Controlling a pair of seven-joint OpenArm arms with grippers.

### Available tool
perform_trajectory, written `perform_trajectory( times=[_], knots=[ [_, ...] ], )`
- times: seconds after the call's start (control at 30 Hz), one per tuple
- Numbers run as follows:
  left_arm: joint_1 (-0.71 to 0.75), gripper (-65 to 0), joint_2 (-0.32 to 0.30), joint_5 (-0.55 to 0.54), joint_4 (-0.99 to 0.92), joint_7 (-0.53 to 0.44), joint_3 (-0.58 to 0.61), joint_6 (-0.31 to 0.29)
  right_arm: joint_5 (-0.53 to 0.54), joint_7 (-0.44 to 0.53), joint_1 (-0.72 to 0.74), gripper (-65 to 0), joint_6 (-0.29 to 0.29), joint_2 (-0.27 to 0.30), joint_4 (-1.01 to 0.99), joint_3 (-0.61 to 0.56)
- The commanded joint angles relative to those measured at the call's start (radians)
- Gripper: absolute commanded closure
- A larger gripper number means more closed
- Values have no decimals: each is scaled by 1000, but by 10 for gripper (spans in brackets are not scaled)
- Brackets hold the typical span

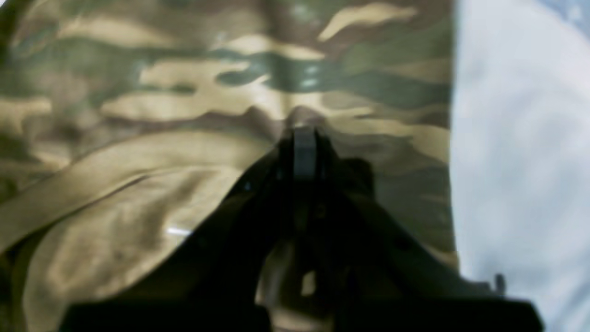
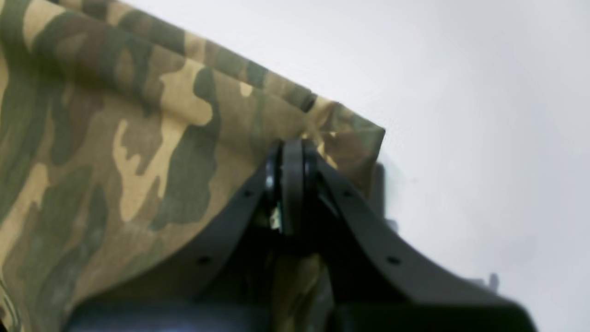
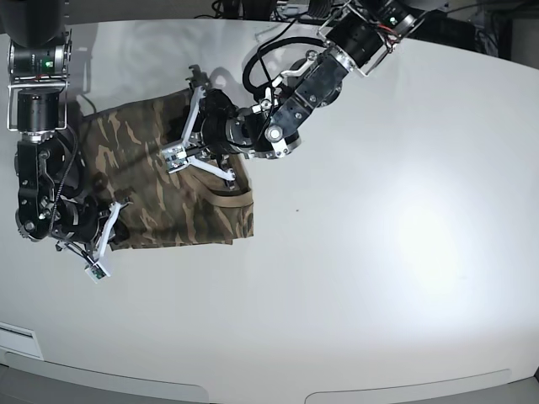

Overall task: Fold the T-shirt properly
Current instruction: 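Grasp the folded bundle with the left gripper and rotate it on the table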

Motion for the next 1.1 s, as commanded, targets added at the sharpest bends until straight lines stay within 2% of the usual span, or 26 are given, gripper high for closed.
perform_trajectory(
  times=[0.0,0.17,0.23,0.33,0.47,0.53,0.6,0.73,0.87,0.97,1.07],
  knots=[
    [-36,0,5,24,-28,12,-2,8,2,-18,15,0,1,19,10,5],
    [-102,0,-56,26,-165,-14,-2,8,30,-104,-7,0,1,70,12,5],
    [-111,0,-100,27,-188,-41,-2,9,80,-145,-20,0,-4,113,12,5],
    [-113,0,-168,27,-194,-80,-2,9,190,-180,-55,0,-62,181,12,12],
    [-122,0,-228,79,-194,-157,-2,10,306,-211,-124,0,-60,222,12,67],
    [-129,0,-249,124,-194,-212,-2,27,386,-252,-172,0,-44,220,12,112],
    [-137,0,-261,160,-194,-258,-2,80,455,-276,-230,0,-19,211,12,162],
    [-173,0,-265,219,-194,-302,-2,177,512,-286,-343,0,1,157,12,280],
    [-240,0,-257,217,-194,-330,-2,184,607,-333,-415,0,1,89,42,412],
    [-288,0,-248,210,-169,-286,-2,224,645,-338,-447,0,1,55,104,494],
    [-315,0,-249,149,-94,-140,-18,284,640,-328,-454,0,1,36,173,549]
  ],
)
